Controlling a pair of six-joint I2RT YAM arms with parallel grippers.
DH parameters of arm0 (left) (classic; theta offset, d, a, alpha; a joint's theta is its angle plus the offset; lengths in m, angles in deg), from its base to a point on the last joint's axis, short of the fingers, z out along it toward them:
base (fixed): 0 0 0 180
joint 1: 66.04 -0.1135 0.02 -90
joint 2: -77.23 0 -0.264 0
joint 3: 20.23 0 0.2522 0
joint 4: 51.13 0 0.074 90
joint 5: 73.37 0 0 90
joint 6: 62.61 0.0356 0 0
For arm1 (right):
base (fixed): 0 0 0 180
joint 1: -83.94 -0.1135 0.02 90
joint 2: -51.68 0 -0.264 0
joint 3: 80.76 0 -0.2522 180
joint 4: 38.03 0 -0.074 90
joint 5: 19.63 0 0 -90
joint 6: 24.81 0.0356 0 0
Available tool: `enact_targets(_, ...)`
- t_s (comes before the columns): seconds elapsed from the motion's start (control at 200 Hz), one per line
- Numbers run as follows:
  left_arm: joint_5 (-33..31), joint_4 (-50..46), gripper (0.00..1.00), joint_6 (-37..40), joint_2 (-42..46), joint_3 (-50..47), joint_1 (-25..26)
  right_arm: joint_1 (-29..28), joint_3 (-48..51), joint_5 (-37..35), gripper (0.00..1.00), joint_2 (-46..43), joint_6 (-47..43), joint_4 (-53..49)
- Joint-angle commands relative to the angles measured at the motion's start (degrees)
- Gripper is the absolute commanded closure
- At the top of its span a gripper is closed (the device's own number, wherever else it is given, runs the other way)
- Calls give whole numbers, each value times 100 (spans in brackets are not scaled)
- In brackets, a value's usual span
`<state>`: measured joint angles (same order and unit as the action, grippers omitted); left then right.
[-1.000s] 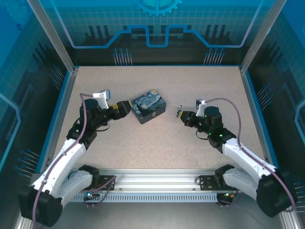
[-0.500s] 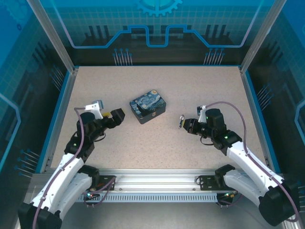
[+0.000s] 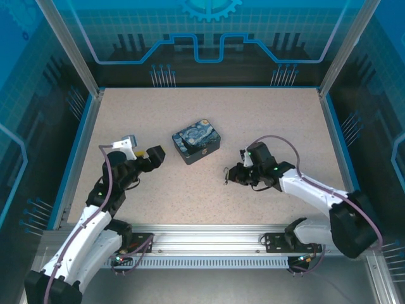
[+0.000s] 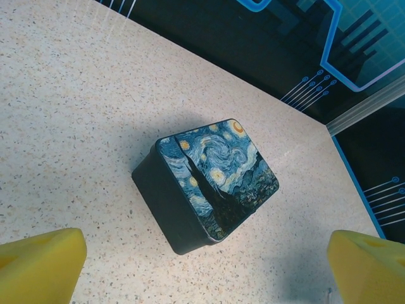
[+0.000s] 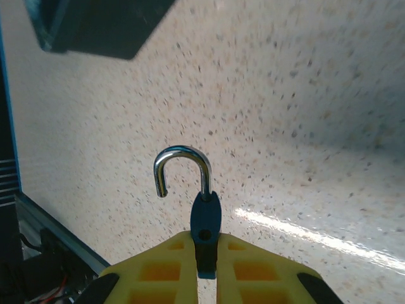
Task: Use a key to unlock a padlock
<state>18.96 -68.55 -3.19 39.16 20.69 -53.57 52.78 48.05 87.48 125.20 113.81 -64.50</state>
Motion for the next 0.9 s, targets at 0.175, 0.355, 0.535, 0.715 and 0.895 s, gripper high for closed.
enact_targets(0.175,-23,166,1,202,71,-60,-69,-320,-577,177,88,1101,133,166)
enact_targets(0.355,-30,143,1,187,66,-61,-75,-316,-695,194,87,1387,-23,100)
enact_targets(0.535,-30,110,1,210,62,-32,-76,-321,-831,348,86,1775,-216,110)
enact_targets(0.715,-55,12,1,264,49,16,-79,-286,-851,337,85,1896,-490,44)
enact_targets(0.895,-57,-53,1,277,53,55,-78,-187,-850,454,83,2022,-656,14)
